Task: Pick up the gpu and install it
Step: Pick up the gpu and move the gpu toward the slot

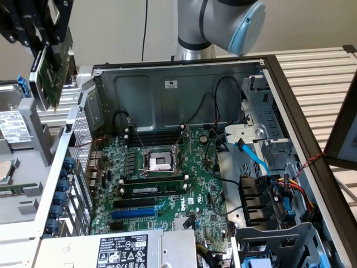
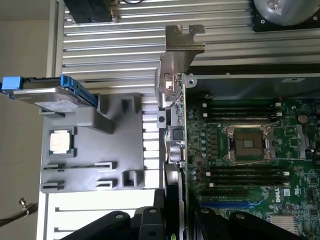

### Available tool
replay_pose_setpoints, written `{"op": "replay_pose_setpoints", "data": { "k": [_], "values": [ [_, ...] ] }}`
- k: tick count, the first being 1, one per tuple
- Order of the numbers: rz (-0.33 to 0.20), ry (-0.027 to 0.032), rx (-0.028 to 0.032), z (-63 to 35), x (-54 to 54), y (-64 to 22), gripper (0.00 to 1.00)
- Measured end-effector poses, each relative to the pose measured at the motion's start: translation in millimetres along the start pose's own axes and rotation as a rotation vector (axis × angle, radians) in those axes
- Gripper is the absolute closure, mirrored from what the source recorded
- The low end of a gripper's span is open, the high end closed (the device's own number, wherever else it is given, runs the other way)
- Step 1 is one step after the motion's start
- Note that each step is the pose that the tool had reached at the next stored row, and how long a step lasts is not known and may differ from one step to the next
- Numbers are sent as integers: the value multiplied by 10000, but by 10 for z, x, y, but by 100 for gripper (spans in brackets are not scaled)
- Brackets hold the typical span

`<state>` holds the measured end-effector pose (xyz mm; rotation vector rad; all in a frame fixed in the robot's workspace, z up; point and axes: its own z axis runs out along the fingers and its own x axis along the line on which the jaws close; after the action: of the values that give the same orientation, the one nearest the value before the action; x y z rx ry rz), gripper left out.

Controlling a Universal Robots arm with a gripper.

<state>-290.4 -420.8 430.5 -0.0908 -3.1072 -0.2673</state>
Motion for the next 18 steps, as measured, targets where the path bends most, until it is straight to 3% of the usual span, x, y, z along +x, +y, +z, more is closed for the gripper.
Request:
{"op": "replay_pose_setpoints", "data": {
  "k": [11, 13, 15, 18],
  "values": [
    [27, 158, 12, -31, -501, -104, 73],
    [30, 170, 55, -34, -588, -109, 73],
    [35, 163, 214, -37, -673, -109, 73],
    [43, 143, 553, -38, -800, -103, 73]
  ]
}}
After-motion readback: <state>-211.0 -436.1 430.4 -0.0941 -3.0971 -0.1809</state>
